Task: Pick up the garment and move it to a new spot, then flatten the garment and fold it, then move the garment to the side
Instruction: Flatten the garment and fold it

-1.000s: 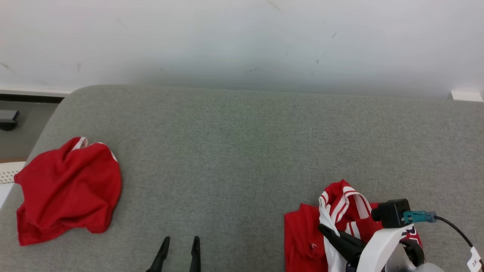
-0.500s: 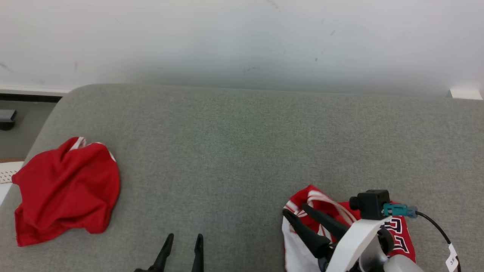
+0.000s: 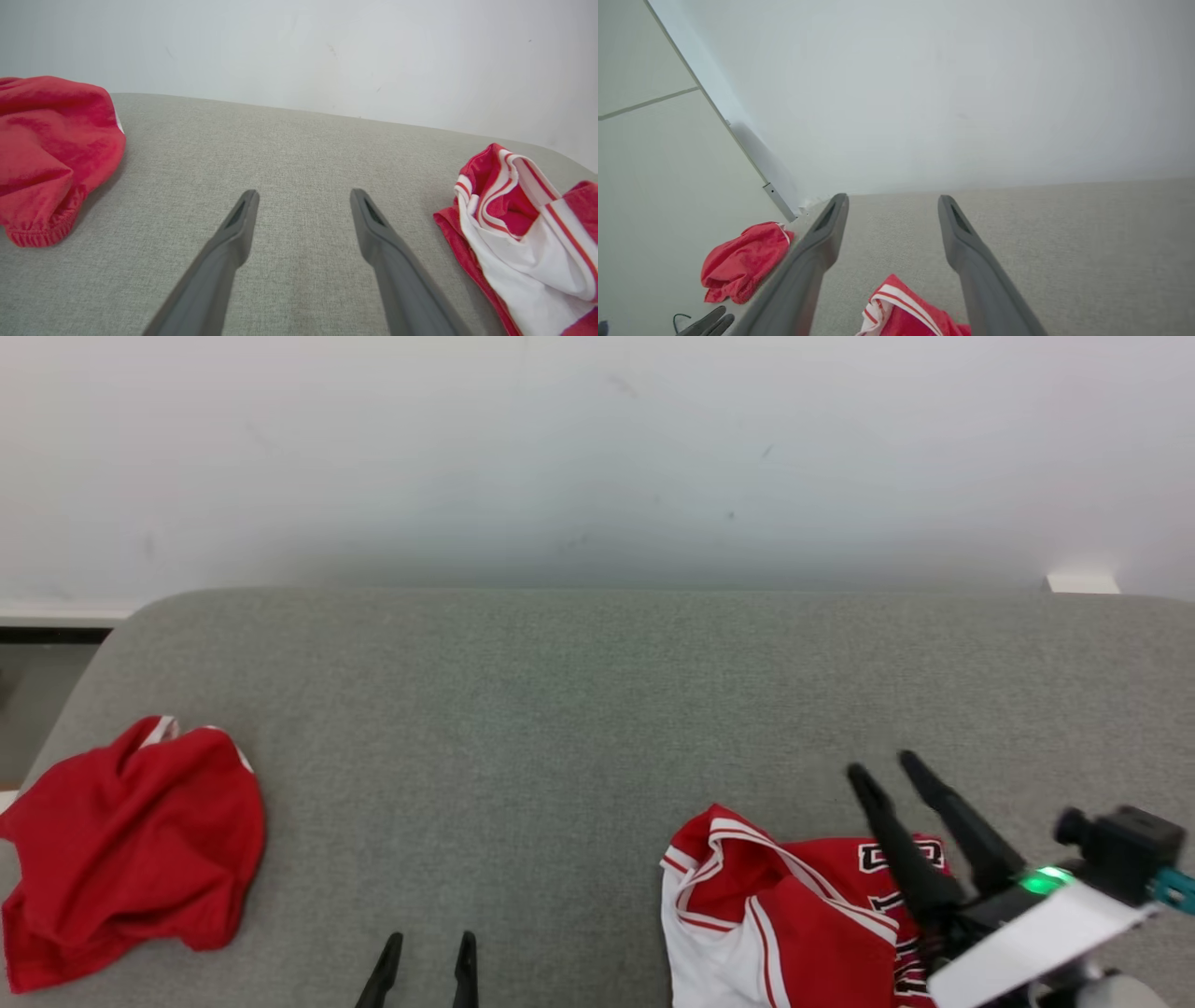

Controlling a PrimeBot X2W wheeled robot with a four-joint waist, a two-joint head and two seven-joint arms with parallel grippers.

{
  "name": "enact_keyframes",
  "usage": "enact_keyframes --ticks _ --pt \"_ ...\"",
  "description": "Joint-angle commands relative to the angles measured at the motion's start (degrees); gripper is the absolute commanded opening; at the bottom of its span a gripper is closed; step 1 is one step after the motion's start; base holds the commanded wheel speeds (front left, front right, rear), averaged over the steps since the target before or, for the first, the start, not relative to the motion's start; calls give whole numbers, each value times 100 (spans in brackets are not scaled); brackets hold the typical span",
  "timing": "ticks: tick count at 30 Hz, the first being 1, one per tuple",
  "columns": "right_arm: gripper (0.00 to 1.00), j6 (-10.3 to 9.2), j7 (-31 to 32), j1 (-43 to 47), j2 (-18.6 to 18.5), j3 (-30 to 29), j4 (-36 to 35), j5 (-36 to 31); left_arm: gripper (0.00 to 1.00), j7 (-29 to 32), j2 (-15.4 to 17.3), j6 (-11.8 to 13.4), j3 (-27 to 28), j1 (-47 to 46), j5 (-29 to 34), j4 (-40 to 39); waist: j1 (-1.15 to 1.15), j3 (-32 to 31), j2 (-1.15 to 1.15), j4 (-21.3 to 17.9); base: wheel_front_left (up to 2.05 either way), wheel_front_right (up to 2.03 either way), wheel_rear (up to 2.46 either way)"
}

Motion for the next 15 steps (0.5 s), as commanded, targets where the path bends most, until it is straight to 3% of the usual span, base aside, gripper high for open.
enact_keyframes --ticks 1,11,12,14,15 --pt "100 1 -131 216 -78 -158 -4 -117 100 -11 18 -6 19 89 67 -24 0 -79 0 -81 0 0 0" --pt "100 1 -841 1198 -531 -1361 665 -1263 100 -11 19 -37 87 238 63 -64 0 -304 0 -279 0 0 0" --pt "73 1 -874 1256 -553 -1409 744 -1373 100 -11 18 -39 93 240 73 -72 0 -307 0 -288 0 0 0" --pt "0 1 -868 1342 -556 -1427 898 -1462 100 -11 18 -47 103 237 106 -83 0 -300 0 -304 0 0 0" --pt "0 1 -854 1355 -583 -1380 963 -1503 100 -11 18 -52 109 232 124 -83 0 -293 0 -310 0 0 0"
